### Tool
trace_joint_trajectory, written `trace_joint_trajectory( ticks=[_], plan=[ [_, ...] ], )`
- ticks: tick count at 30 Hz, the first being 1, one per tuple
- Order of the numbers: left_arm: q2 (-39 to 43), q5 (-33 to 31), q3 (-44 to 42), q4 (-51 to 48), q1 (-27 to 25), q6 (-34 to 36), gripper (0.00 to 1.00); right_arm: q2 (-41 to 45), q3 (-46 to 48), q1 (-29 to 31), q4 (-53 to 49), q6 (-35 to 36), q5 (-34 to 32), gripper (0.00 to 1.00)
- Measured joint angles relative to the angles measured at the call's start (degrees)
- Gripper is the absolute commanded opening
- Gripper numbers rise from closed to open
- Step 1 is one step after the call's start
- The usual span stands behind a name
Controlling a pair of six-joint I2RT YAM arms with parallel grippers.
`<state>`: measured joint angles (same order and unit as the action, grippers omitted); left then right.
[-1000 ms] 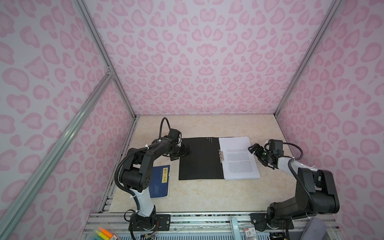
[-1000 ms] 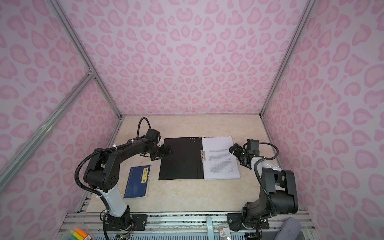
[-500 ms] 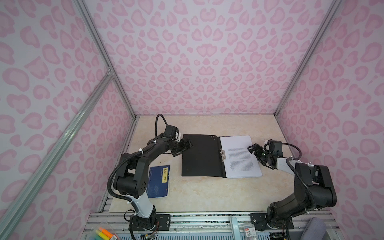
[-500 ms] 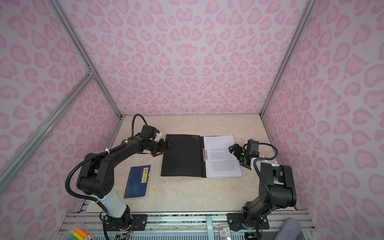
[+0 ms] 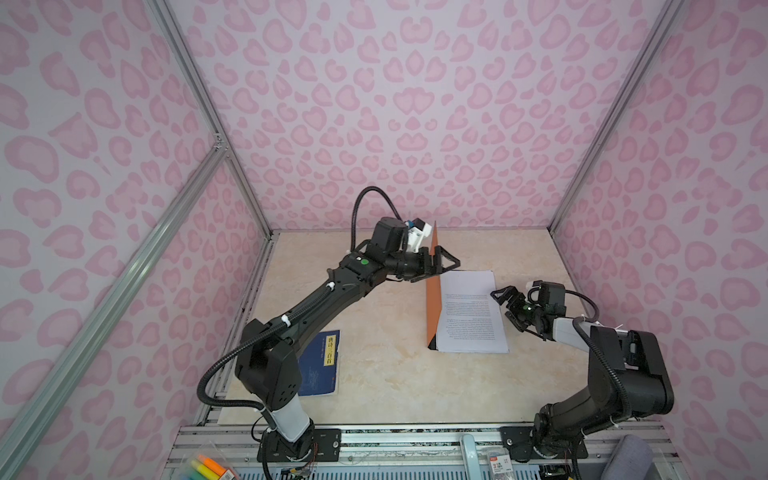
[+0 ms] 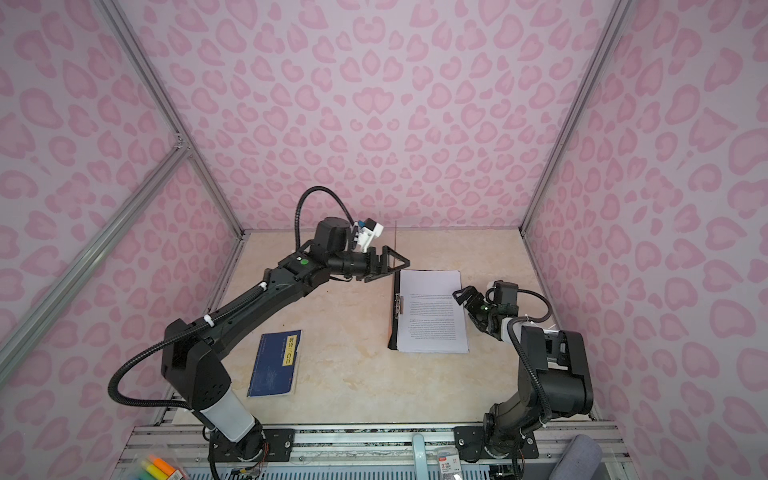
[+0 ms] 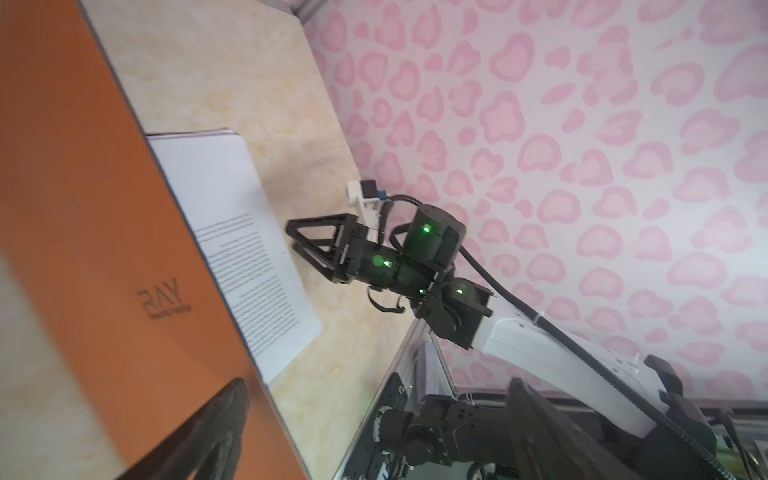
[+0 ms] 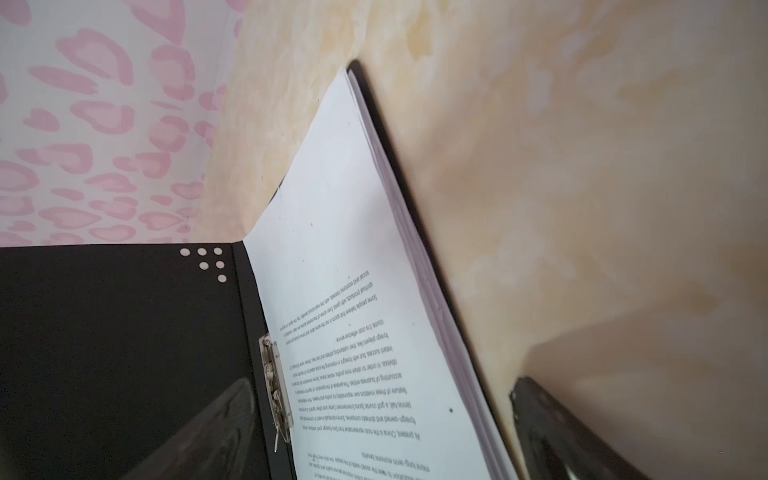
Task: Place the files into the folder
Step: 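Lift and fold the black cover over the sheets with the left gripper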
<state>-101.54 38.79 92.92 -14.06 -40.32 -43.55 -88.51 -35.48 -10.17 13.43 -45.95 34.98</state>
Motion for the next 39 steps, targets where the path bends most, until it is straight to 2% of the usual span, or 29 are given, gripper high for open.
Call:
trace_joint_trajectory(
  ticks=[4, 7, 11, 15, 21, 28, 32, 36, 39],
  plan=[
    [-6.47, 1.11, 5.77, -0.22, -3.45, -1.29, 0.98, 3.32, -0.04, -6.32, 0.48, -2.54, -0.39, 0.98],
    [-6.99, 1.09, 6.56, -1.03, -2.97, -1.22, 0.98, 5.46, -0.92, -9.31, -0.48, -3.08, -0.87, 0.98],
    [-6.86, 0.33, 3.67, -0.13, -0.33, -0.72, 0.98, 5.60, -4.02, -9.05, -1.42, -1.51, -0.42, 0.97],
    [-8.87, -3.17, 0.24, -1.75, 2.49, 1.14, 0.98, 2.23, -6.56, -5.75, -3.82, 1.70, -0.09, 0.94],
    [-16.96, -9.40, -1.09, -5.86, 2.93, 6.21, 0.98, -0.98, -6.71, 0.02, -6.69, 6.45, -1.05, 0.90],
    [-23.56, -10.73, -1.07, -6.82, 3.08, 7.72, 0.98, -5.01, -7.43, 5.77, -8.72, 10.56, -3.89, 0.89],
    [-23.82, -10.25, -2.73, -4.24, 3.63, 7.52, 0.98, -7.17, -7.87, 9.73, -6.97, 12.24, -5.62, 0.87],
    [-21.51, -8.31, -9.03, 2.62, 6.32, 5.62, 1.00, -8.66, -7.85, 14.21, -2.49, 11.43, -9.31, 0.87],
    [-19.10, -9.94, -13.49, 5.60, 8.02, 5.46, 0.99, -9.73, -7.74, 18.60, 0.66, 9.38, -10.95, 0.86]
  ],
)
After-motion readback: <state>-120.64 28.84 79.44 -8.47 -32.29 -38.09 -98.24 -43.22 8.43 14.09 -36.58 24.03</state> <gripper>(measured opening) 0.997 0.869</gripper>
